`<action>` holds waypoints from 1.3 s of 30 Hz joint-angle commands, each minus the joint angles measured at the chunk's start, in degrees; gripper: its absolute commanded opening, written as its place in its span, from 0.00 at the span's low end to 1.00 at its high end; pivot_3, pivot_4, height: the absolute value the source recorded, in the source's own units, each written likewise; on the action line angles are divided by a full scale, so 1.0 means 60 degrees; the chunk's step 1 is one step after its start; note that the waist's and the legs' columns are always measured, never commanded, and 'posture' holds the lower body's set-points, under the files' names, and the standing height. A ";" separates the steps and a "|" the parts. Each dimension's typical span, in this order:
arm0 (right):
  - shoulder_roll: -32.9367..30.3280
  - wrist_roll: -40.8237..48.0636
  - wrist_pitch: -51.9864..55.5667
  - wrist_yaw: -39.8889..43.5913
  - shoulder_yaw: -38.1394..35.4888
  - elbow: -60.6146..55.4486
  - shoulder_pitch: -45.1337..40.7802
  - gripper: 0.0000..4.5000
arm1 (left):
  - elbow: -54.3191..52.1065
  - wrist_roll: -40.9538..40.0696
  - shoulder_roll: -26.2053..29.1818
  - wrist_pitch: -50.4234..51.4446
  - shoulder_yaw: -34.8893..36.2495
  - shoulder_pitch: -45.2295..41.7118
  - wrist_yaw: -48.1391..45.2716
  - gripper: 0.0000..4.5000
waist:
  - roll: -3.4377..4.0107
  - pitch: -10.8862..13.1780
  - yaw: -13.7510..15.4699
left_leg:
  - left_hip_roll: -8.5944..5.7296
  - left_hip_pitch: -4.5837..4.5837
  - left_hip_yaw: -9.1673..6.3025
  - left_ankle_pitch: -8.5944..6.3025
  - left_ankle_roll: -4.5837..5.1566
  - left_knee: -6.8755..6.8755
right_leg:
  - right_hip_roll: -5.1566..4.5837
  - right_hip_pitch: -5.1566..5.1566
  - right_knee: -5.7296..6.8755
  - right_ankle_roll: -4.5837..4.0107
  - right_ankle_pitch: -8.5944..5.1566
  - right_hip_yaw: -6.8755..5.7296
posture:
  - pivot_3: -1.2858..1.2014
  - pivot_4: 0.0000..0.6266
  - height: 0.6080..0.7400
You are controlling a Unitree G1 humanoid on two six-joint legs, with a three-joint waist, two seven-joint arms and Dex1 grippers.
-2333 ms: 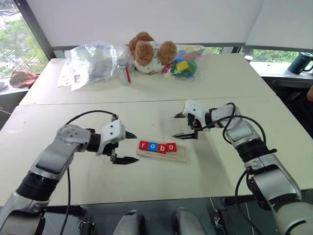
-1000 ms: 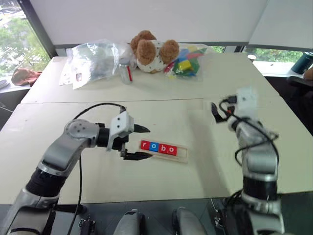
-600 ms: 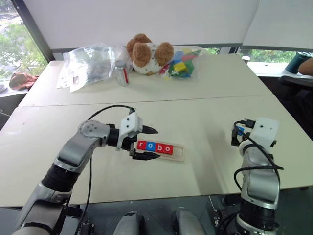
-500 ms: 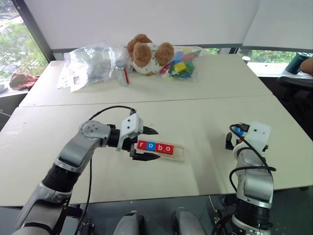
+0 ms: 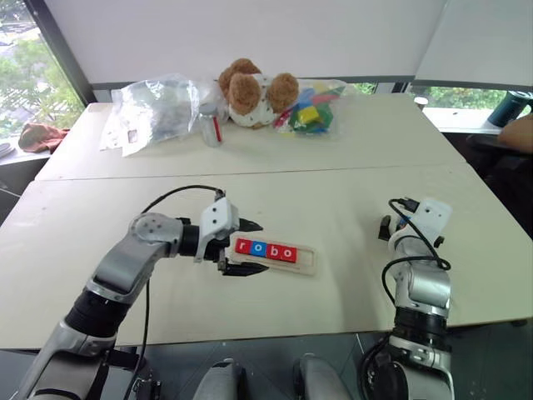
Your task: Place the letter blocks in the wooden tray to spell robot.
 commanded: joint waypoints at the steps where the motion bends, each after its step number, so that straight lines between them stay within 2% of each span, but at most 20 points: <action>1: -0.0121 0.0146 -0.0147 -0.0264 -0.0122 0.0275 0.0097 0.87 | -0.0433 -0.0104 0.0119 0.0033 0.0240 0.0020 0.0076 1.00 | 0.0000 0.0000 0.0008 | 0.0000 0.0000 -0.0001 0.0000 0.0000 0.0000 | 0.0000 0.0000 0.0000 0.0000 0.0000 0.0000 | 0.52 0.24 1.00; 3: -0.0123 0.0161 -0.0145 -0.0300 -0.0018 0.0127 0.0284 0.68 | -0.0475 -0.0114 0.0137 0.0043 0.0253 0.0045 0.0101 1.00 | 0.0000 0.0000 0.0042 | 0.0001 0.0000 -0.0006 0.0000 0.0000 -0.0004 | 0.0000 0.0000 0.0000 0.0000 0.0000 -0.0002 | 0.52 0.24 1.00; 6: -0.0048 0.0114 0.0051 -0.0481 0.0153 -0.0115 0.0597 0.32 | -0.0489 -0.0109 0.0115 0.0053 0.0239 0.0046 0.0146 1.00 | 0.0000 0.0000 0.0087 | 0.0000 -0.0003 -0.0018 -0.0001 0.0001 -0.0007 | 0.0000 0.0000 -0.0001 0.0000 0.0000 -0.0005 | 0.52 0.24 1.00; 7: -0.0026 0.0139 0.0115 -0.0513 0.0193 -0.0160 0.0661 0.26 | -0.0490 -0.0110 0.0107 0.0052 0.0231 0.0044 0.0155 1.00 | 0.0000 -0.0001 0.0088 | 0.0000 -0.0005 -0.0023 -0.0002 0.0002 -0.0007 | 0.0000 0.0000 -0.0001 0.0000 0.0000 -0.0006 | 0.52 0.24 1.00; 14: -0.0558 0.0183 0.0108 0.0203 0.1186 -0.1058 0.0908 0.26 | -0.0265 -0.0049 0.0101 -0.0079 0.0148 -0.0104 0.0051 1.00 | -0.0001 -0.0001 0.0043 | -0.0002 -0.0007 -0.0022 -0.0003 0.0003 -0.0007 | 0.0000 0.0008 -0.0024 0.0000 0.0000 -0.0008 | 0.52 0.24 1.00; 19: -0.0223 0.0809 0.2452 0.1086 0.2062 -0.4542 0.2090 0.26 | 0.0050 0.0036 0.0262 -0.0263 0.0208 -0.0215 -0.0184 1.00 | 0.0004 0.0002 0.0020 | 0.0009 -0.0009 -0.0022 -0.0004 0.0005 -0.0024 | 0.0014 -0.0002 -0.0028 0.0000 -0.0001 -0.0005 | 0.52 0.24 1.00; 22: 0.0233 0.1079 0.3784 0.1182 0.2185 -0.5799 0.2715 0.26 | 0.0229 0.0067 0.0254 -0.0324 0.0213 -0.0314 -0.0224 1.00 | 0.0004 0.0002 0.0023 | 0.0013 -0.0009 -0.0023 -0.0004 0.0006 -0.0024 | 0.0021 -0.0003 -0.0029 0.0000 -0.0001 -0.0004 | 0.52 0.24 1.00; 28: 0.0446 0.1184 0.4463 0.1275 0.2242 -0.5597 0.2546 0.26 | 0.0714 0.0201 0.0175 -0.0504 0.0149 -0.0570 -0.0312 1.00 | 0.0002 0.0002 0.0032 | 0.0000 -0.0010 -0.0014 -0.0006 0.0009 -0.0003 | 0.0013 0.0006 -0.0032 0.0001 0.0000 -0.0006 | 0.52 0.24 1.00; 30: 0.0463 0.1072 0.4705 0.1170 0.2324 -0.5513 0.2537 0.49 | 0.0768 0.0188 0.0208 -0.0520 0.0164 -0.0616 -0.0355 1.00 | 0.0002 0.0002 0.0027 | 0.0003 -0.0009 -0.0016 -0.0006 0.0009 -0.0005 | 0.0011 0.0005 -0.0032 0.0001 0.0000 -0.0006 | 0.52 0.24 1.00; 32: 0.0393 0.1047 0.4724 0.1205 0.2431 -0.5450 0.2490 0.66 | 0.0830 0.0179 0.0248 -0.0528 0.0199 -0.0629 -0.0393 1.00 | 0.0001 0.0001 0.0024 | 0.0006 -0.0009 -0.0018 -0.0006 0.0009 -0.0012 | 0.0013 0.0002 -0.0032 0.0000 0.0000 -0.0008 | 0.52 0.24 1.00; 34: 0.0355 0.1057 0.4741 0.1249 0.2455 -0.5432 0.2408 0.92 | 0.0922 0.0225 0.0324 -0.0586 0.0227 -0.0583 -0.0440 1.00 | 0.0001 0.0001 -0.0012 | 0.0007 -0.0009 -0.0019 -0.0006 0.0009 -0.0012 | 0.0014 0.0001 -0.0034 0.0000 0.0000 -0.0008 | 0.52 0.24 1.00; 35: 0.0294 0.1062 0.4792 0.1301 0.2485 -0.5453 0.2359 0.98 | 0.0975 0.0255 0.0367 -0.0627 0.0240 -0.0558 -0.0470 1.00 | 0.0000 0.0001 -0.0027 | 0.0007 -0.0009 -0.0018 -0.0006 0.0009 -0.0012 | 0.0014 0.0002 -0.0034 0.0000 0.0000 -0.0006 | 0.52 0.24 1.00; 39: -0.0637 0.1308 0.5091 0.2030 0.2885 -0.6166 0.1874 0.98 | 0.1136 0.0337 0.0593 -0.0725 0.0332 -0.0533 -0.0611 1.00 | 0.0002 0.0002 -0.0023 | 0.0010 -0.0005 -0.0017 -0.0006 0.0009 -0.0012 | 0.0020 0.0000 -0.0032 0.0000 0.0000 -0.0005 | 0.52 0.24 1.00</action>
